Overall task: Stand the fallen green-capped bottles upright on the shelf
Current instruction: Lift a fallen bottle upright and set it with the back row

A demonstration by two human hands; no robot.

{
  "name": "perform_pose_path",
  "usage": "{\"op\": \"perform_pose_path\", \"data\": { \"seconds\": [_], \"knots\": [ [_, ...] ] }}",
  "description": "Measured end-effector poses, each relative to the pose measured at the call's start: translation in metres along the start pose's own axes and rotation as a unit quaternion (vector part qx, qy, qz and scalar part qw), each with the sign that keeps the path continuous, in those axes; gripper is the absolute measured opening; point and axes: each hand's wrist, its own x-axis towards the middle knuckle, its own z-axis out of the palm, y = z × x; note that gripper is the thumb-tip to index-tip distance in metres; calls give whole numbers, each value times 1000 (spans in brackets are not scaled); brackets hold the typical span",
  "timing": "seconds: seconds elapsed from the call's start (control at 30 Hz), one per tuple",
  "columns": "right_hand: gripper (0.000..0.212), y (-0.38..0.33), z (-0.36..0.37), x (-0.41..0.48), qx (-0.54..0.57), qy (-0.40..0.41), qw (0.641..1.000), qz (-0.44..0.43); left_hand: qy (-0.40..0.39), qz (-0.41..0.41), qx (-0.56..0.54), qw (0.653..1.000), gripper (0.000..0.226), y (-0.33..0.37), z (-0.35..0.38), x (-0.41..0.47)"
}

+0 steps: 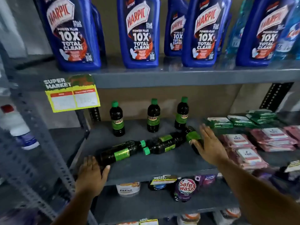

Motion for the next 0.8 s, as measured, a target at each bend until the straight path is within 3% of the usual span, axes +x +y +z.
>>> {"op": "perform_pose_path", "data": {
  "seconds": [0.07,0.1,0.27,0.33,0.43,0.47,0.57,0.7,0.8],
  "knots": [
    [43,7,1,9,45,15,999,7,0,-1,-16,1000,83,-7,5,6],
    [44,13,-2,15,38,7,999,12,-4,1,-19,1000,83,-10,9,9],
    [43,51,-20,44,-141,-163,976,-17,9,20,-13,1000,87,-10,11,9],
    [54,65,-17,50,-201,-168,961,-88,17,24,-11,1000,94,-10,10,9],
    [57,76,-12,49,-171,-221,954,-108,27,27,-13,999,98,-10,12,7],
    [67,81,-7,49,-153,-246,949,-122,31,21,-13,999,97,-9,12,7],
    [92,80,-3,45,-194,-225,936,-187,30,13,-9,999,96,-8,13,7],
    [100,74,7,48,-187,-134,919,-319,38,5,-13,999,102,-9,16,7],
    [96,72,6,49,-156,-121,908,-368,35,-3,-11,999,98,-10,18,8]
  ]
}}
